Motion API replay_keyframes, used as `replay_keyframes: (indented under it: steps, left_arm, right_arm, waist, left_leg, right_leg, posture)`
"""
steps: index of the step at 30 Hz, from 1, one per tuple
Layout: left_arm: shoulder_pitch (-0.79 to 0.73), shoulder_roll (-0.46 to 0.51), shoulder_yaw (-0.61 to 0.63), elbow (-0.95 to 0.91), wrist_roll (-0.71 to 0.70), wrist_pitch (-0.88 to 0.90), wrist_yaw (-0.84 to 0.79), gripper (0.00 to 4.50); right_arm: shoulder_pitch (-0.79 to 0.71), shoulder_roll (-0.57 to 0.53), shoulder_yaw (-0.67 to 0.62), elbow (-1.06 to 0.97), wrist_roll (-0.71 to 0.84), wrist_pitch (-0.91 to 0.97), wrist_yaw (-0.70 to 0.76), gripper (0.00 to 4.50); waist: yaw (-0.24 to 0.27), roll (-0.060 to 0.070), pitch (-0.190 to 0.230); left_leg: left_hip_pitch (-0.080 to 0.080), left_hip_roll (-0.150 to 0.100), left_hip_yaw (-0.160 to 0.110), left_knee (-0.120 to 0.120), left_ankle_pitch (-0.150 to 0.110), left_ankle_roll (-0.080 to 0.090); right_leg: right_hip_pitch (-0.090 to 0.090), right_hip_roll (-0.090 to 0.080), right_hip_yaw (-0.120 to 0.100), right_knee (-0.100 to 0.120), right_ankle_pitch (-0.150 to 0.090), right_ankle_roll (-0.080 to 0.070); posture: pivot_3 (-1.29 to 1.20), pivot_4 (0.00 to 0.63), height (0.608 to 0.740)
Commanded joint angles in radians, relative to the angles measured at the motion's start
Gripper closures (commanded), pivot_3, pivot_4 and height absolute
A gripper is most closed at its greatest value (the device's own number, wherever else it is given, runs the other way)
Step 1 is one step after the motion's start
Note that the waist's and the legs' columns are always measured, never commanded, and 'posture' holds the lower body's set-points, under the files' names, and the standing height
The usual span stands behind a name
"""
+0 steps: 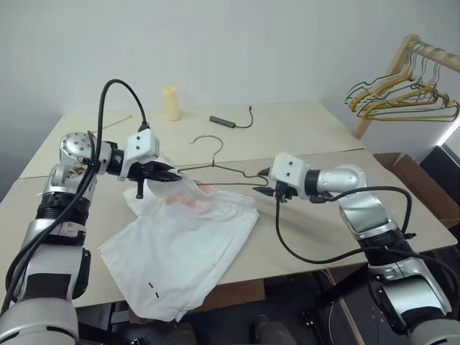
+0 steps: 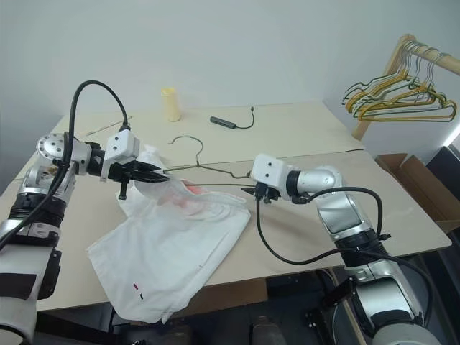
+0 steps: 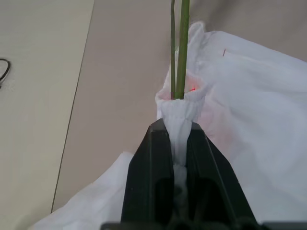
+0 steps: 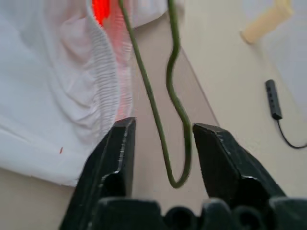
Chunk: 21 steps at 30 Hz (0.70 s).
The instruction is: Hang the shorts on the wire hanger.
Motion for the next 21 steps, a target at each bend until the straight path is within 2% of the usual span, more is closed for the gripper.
replay_keyframes:
  steps: [1, 3, 4, 7, 10, 15, 21]
  left_arm:
    - [-0.009, 0.025, 0.040, -0.010, -0.011, -0.010, 0.016, 4.48]
    - [-0.003, 0.032, 0.044, -0.010, -0.014, -0.014, 0.016, 4.48]
    - [-0.001, 0.035, 0.046, -0.010, -0.015, -0.017, 0.018, 4.48]
    - [-0.001, 0.041, 0.056, -0.009, -0.020, -0.018, 0.030, 4.48]
    - [-0.001, 0.045, 0.064, -0.015, -0.024, -0.015, 0.032, 4.48]
    - [0.007, 0.047, 0.070, -0.036, -0.026, -0.005, 0.036, 4.48]
    - [0.028, 0.050, 0.075, -0.077, -0.033, 0.017, 0.042, 4.48]
  right_arm:
    - [-0.023, -0.029, -0.118, 0.020, 0.021, 0.063, -0.081, 0.83]
    - [-0.037, -0.026, -0.176, 0.030, 0.051, 0.162, -0.122, 0.16]
    - [-0.050, -0.025, -0.205, 0.034, 0.085, 0.248, -0.119, 0.07]
    - [-0.012, -0.044, -0.257, -0.023, 0.201, 0.425, -0.050, 0.07]
    - [0.056, -0.026, -0.254, -0.089, 0.254, 0.494, -0.053, 0.07]
    - [0.158, 0.082, -0.212, -0.134, 0.327, 0.560, -0.080, 0.07]
    - [0.130, 0.224, -0.168, 0.001, 0.339, 0.587, -0.140, 0.07]
  waist:
    - [0.000, 0.000, 0.000]
    - [0.001, 0.000, 0.000]
    - [0.001, 0.000, 0.000]
    - [0.001, 0.000, 0.000]
    - [0.000, 0.000, 0.000]
    - [-0.010, 0.000, 0.000]
    - [-0.027, 0.000, 0.000]
  left_leg:
    - [0.000, 0.000, 0.000, 0.000, 0.000, 0.000]
    - [0.000, 0.000, 0.000, 0.000, 0.000, 0.000]
    - [0.000, 0.000, 0.000, 0.000, 0.000, 0.000]
    - [0.000, 0.000, 0.000, 0.000, 0.000, 0.000]
    - [0.000, 0.000, 0.000, 0.000, 0.000, 0.000]
    - [0.000, 0.000, 0.000, 0.000, 0.000, 0.000]
    - [0.000, 0.000, -0.001, 0.000, 0.000, 0.000]
  right_leg:
    - [0.000, 0.000, 0.000, 0.000, 0.000, 0.000]
    - [0.000, 0.000, 0.000, 0.000, 0.000, 0.000]
    - [0.000, 0.000, 0.000, 0.000, 0.000, 0.000]
    - [0.000, 0.000, 0.000, 0.000, 0.000, 0.000]
    - [0.000, 0.000, 0.000, 0.000, 0.000, 0.000]
    - [0.000, 0.000, 0.000, 0.000, 0.000, 0.000]
    - [0.001, 0.000, 0.000, 0.000, 0.000, 0.000]
  posture:
    - [-0.07, 0.000, 0.740]
    - [-0.07, 0.000, 0.740]
    - [-0.07, 0.000, 0.740]
    - [-0.07, 0.000, 0.740]
    - [-0.07, 0.000, 0.740]
    - [-0.08, 0.000, 0.740]
    - [-0.06, 0.000, 0.740]
